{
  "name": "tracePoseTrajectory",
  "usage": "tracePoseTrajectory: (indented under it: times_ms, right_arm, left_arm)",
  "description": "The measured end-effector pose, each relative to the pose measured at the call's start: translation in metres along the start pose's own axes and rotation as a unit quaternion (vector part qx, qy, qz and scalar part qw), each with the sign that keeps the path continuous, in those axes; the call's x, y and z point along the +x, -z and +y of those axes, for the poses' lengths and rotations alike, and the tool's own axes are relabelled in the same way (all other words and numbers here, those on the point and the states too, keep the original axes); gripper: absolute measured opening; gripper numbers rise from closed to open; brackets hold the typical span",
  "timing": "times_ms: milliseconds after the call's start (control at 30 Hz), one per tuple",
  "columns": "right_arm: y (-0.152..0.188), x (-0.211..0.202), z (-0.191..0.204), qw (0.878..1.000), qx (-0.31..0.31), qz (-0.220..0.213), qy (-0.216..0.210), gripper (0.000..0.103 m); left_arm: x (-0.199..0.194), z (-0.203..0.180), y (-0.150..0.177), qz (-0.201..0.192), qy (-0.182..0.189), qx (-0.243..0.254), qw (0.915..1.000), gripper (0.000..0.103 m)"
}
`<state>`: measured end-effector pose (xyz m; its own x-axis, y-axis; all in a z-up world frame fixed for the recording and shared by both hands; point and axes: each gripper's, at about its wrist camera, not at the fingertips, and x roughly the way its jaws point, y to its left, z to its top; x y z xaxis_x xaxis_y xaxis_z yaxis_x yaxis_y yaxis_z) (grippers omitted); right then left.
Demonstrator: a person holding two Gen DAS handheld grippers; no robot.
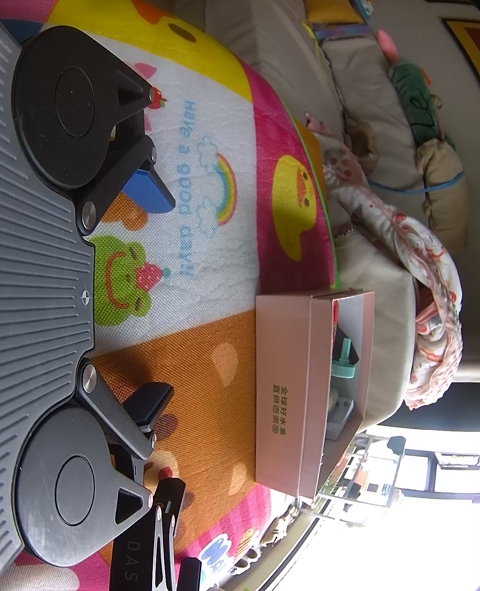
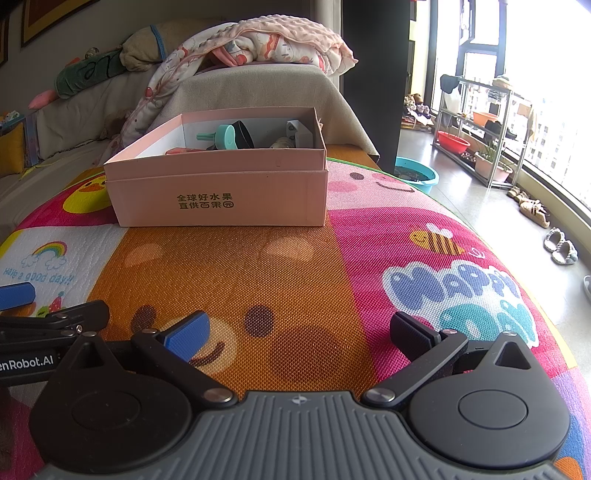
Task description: Organize rigid objects
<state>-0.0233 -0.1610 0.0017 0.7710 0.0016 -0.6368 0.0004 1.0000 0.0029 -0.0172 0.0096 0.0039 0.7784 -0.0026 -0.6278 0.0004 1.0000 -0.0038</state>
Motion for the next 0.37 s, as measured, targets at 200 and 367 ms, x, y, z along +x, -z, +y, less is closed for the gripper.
tracePoseTrajectory:
  times_ms: [200, 367]
  right_arm:
    - [0.0000, 0.0000, 0.0000, 1.000, 0.000, 0.000, 0.000, 0.103]
    - [-0.0001, 0.0000, 0.0001, 1.000, 0.000, 0.000, 0.000, 0.103]
  left_arm:
    - [0.0000, -0.0002, 0.0000, 0.000, 0.000, 0.000, 1.0000, 0.101]
    - [0.0003, 0.0010, 0.0002, 0.000, -0.001, 0.002, 1.0000, 0.101]
